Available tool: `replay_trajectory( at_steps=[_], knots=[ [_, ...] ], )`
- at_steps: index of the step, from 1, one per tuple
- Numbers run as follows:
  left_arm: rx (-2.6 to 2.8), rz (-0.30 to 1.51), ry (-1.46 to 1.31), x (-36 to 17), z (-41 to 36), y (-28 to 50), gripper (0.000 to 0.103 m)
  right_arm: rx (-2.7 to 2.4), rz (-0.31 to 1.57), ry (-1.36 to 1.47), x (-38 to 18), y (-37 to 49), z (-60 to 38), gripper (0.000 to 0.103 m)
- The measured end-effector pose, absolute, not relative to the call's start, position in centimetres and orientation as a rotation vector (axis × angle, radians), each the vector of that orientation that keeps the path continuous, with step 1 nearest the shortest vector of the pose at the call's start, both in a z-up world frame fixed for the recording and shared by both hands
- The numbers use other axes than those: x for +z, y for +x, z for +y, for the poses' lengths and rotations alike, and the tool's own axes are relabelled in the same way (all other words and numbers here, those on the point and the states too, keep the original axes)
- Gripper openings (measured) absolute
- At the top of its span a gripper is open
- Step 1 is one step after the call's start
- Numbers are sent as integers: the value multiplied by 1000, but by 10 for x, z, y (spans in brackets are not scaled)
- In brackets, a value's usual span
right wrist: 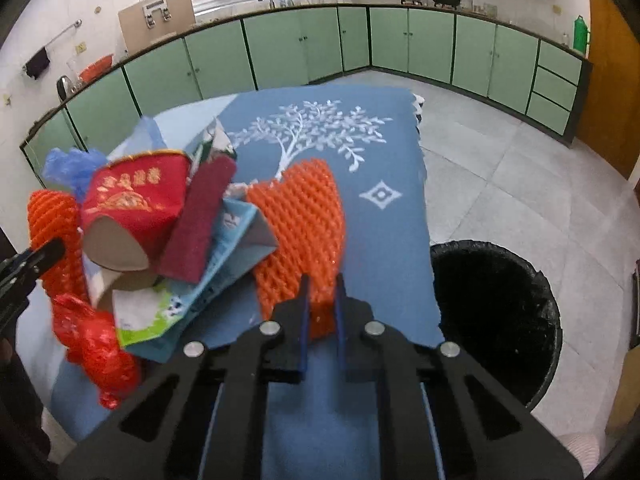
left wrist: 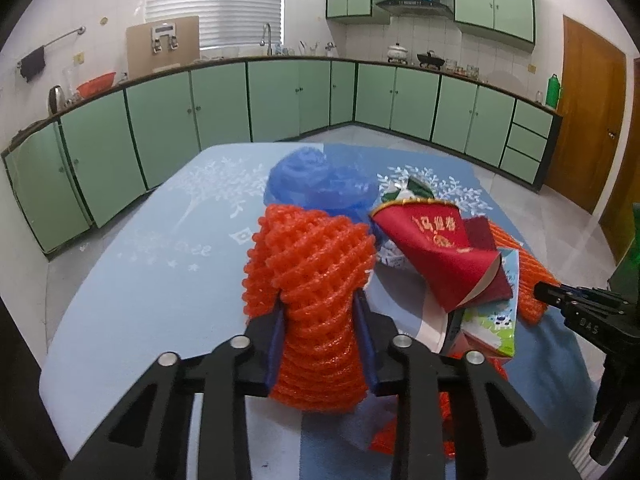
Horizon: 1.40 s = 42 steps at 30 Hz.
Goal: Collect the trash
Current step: 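Carry both orange foam nets over the black bin and open both tools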
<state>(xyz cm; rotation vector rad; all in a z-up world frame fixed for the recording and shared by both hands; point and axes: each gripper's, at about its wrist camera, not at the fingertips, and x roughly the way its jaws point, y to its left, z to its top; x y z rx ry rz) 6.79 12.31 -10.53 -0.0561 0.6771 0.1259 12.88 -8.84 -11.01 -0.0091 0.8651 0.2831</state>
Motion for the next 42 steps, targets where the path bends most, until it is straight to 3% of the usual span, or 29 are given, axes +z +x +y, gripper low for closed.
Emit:
replay_trajectory(
  at_steps=[25, 42],
  knots=[
    [-22, 440, -43, -11, 77, 57, 28, 189, 551, 17, 3, 75, -135, 9],
    [-407, 561, -24, -40, -97, 143, 28, -124, 617, 85, -31, 70, -263, 9]
  ],
)
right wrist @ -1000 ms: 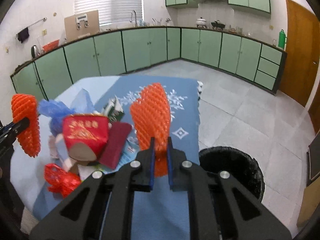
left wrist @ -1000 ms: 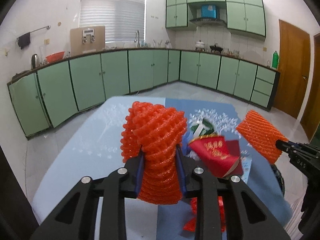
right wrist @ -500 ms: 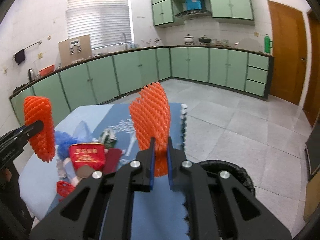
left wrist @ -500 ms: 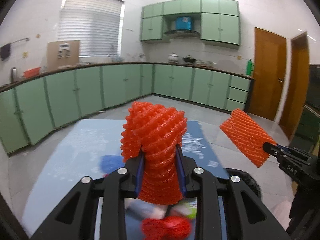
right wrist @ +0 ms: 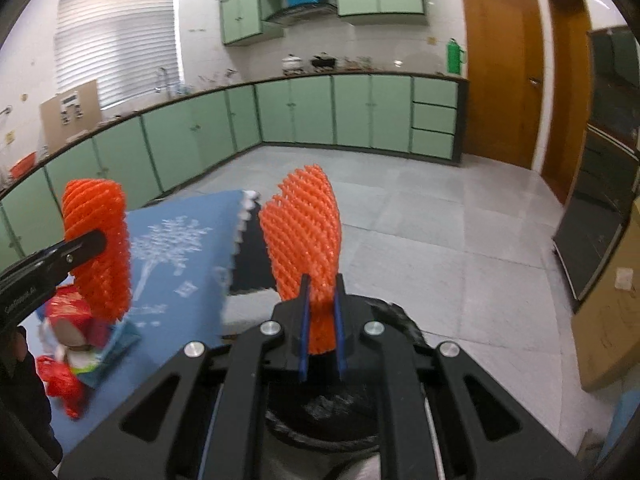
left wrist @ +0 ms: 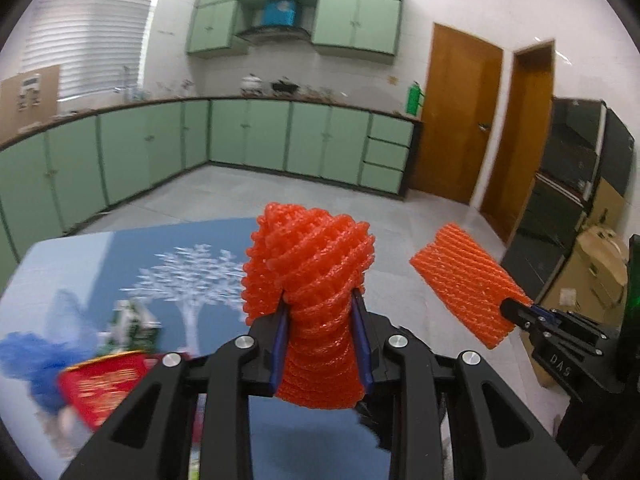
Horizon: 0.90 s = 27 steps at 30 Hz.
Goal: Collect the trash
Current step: 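Carry both orange foam nets over the black bin and open both tools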
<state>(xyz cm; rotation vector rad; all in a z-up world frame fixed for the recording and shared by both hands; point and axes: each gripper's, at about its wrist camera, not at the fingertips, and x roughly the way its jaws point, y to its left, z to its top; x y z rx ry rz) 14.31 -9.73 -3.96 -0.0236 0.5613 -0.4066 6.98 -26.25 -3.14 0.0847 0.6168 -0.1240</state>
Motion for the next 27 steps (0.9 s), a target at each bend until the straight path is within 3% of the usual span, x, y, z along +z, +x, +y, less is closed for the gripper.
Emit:
replay_trajectory(
  at_steps=[15, 19, 22, 26, 27],
  knots=[
    [-552, 728, -21, -111, -200, 214, 29, -229, 759, 182, -106, 115, -325, 10],
    [-574, 774, -8, -128, -217, 228, 38, -249, 805, 209, -125, 124, -336, 13],
    [-592, 805, -5, -136, -225, 238, 50, -266, 834, 231, -136, 130, -345, 22],
    [-597, 812, -35, -136, -220, 244, 68, -293, 835, 246, -139, 129, -352, 53],
    [-597, 811, -41, -136, -216, 244, 70, -300, 831, 243, -138, 128, -352, 57]
  ],
)
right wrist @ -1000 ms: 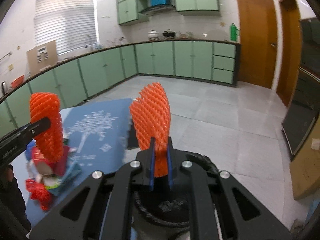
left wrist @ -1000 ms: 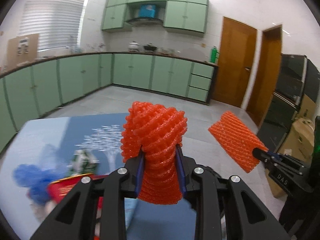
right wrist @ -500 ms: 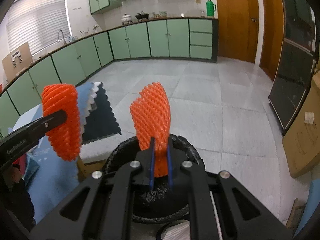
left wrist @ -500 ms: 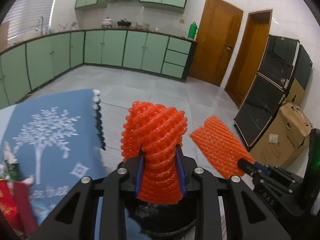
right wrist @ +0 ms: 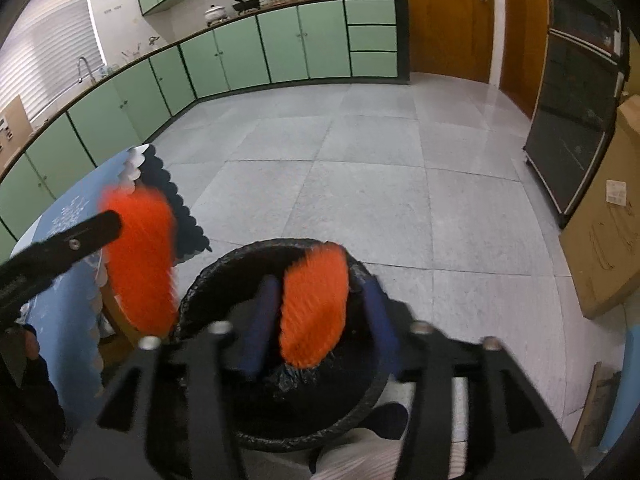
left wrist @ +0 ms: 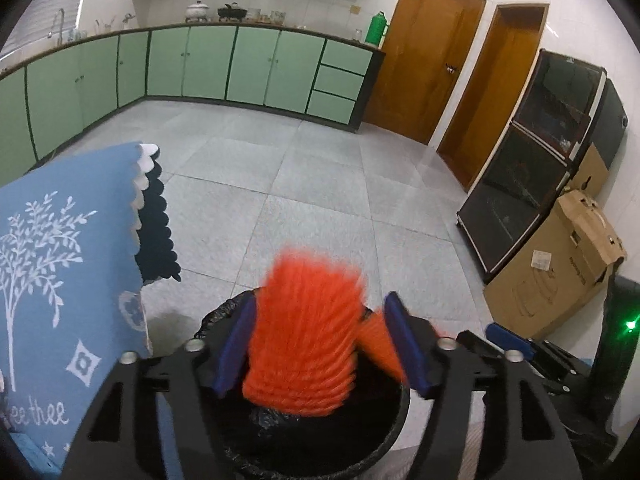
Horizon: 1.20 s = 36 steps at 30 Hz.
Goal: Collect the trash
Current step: 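Carry both orange foam nets over the black bin and open both tools, then move both tools back from the bin to the trash pile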
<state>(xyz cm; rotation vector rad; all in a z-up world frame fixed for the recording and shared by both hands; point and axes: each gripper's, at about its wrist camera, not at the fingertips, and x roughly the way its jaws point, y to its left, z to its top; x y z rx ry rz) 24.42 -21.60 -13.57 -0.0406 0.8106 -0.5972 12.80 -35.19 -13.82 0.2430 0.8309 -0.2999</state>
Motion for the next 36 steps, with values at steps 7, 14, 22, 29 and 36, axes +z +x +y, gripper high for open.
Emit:
replay_trajectory(
  at_steps=[7, 14, 22, 29, 36],
  knots=[
    [-578, 801, -68, -121, -200, 239, 76, -320, 782, 249, -125, 116, -348, 80],
    [-450, 671, -4, -79, -146, 195, 80, -281, 695, 217, -91, 100, -318, 89],
    [-221, 558, 18, -42, -47, 133, 80, -111, 605, 192, -58, 93, -243, 89],
    [10, 533, -3, -38, 54, 95, 80, 83, 593, 138, -45, 98, -163, 89],
    [153, 560, -40, -57, 122, 79, 80, 285, 594, 54, -44, 98, -70, 89]
  ],
)
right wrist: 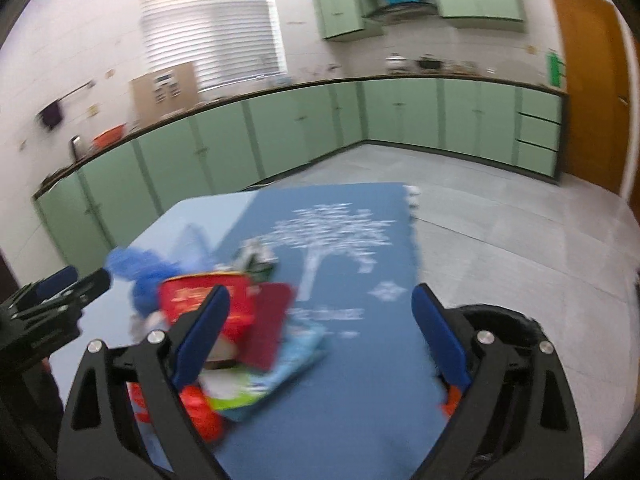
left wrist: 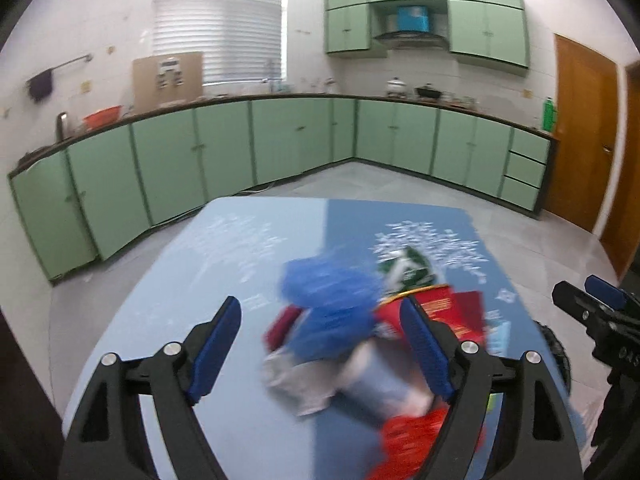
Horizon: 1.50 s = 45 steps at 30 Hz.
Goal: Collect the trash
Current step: 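Move both tools back from the bin to the trash pile, then grasp the red paper cup with the right tool while the left grasps the blue bag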
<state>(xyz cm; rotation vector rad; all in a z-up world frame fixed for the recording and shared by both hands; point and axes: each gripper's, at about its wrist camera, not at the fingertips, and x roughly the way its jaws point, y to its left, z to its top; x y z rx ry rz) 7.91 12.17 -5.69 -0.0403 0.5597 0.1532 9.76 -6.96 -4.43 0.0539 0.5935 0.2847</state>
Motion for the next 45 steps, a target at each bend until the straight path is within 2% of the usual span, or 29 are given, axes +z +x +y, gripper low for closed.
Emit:
replay_trajectory(
  at_steps=[6, 16, 21, 31, 34, 38, 45],
  knots=[
    [209, 584, -57, -72, 156, 72, 80, 387, 613, 6, -50, 96, -15, 89],
    [235, 620, -81, -91, 186, 69, 80, 416, 697, -31, -79, 112, 21, 88],
    [225, 628, -85, -96, 189, 72, 80, 424, 737, -44, -89, 120, 28, 78],
    [211, 640, -98, -101, 189, 78, 80, 464, 758, -49, -92, 118, 32, 66],
    [207, 636, -94, -100, 187, 79, 80, 484, 744, -49, -88, 115, 30, 58],
    [201, 633, -97, -98, 184, 81, 80, 523, 731, -33, -80, 113, 26, 40],
    [177, 620, -85, -92, 174, 83, 80, 558, 694, -24, -67, 108, 20, 30]
  ],
)
